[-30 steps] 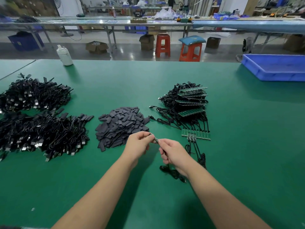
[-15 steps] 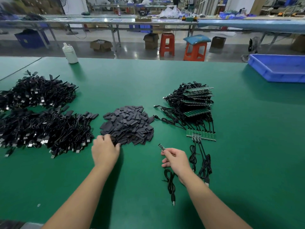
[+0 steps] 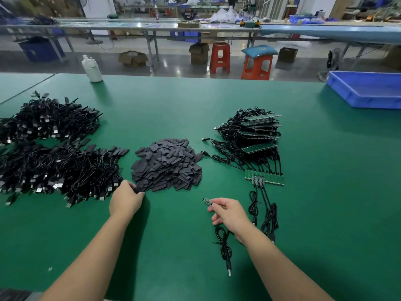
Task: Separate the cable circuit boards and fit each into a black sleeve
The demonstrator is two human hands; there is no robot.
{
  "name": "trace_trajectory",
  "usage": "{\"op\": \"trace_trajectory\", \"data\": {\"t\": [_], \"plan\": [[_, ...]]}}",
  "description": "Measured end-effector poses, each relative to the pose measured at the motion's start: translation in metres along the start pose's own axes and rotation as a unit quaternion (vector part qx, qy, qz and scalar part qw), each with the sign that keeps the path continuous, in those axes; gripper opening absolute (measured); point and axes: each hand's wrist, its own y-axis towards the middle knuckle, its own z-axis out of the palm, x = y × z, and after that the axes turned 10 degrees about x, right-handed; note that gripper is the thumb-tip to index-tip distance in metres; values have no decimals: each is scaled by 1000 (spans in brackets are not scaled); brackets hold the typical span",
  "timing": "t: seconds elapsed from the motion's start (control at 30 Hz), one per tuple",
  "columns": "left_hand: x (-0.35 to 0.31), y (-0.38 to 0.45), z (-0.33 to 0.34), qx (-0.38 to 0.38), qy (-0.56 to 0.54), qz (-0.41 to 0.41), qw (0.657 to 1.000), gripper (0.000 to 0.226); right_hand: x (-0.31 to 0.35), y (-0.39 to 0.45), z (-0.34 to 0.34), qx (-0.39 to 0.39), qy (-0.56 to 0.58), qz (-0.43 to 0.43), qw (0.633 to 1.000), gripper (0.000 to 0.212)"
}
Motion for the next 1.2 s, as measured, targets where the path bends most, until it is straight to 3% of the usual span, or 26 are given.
{"op": "trace_trajectory", "data": {"t": [0.17,0.27,0.37,0.43,0.5,0.57,0.63,0.83,0.93,1.1,1.2], "plan": [[-18,-22,-1,14,12,82,996,12,1,0,0,4,-20,-1,1000,24],[-41,-45,4,124,-93,152,976,9,2,-2,0,9,-19,-4,1000,21],[-60,-72,20,268,-268,181,907,18,1,-4,-1,16,-14,-12,1000,20],[-67,-83,32,294,-281,180,896,16,1,-5,-2,23,-13,-18,999,20],[-67,-87,42,283,-218,202,912,15,-1,-5,-3,29,-10,-20,999,20],[-63,-84,48,250,-52,266,930,16,-2,-5,-4,33,-10,-25,999,21],[-60,-80,48,205,122,318,917,20,-4,-3,-5,37,-16,-30,999,19],[-53,-70,47,167,255,324,895,26,-4,-4,-5,54,-36,-33,997,16],[-54,-68,46,166,236,321,902,27,-3,-5,-5,57,-37,-29,997,16],[-61,-83,45,157,36,336,928,23,-2,-5,-4,62,-33,-27,997,21],[-62,-89,48,151,1,335,930,20,-2,-5,-6,65,-39,-19,997,23]]}}
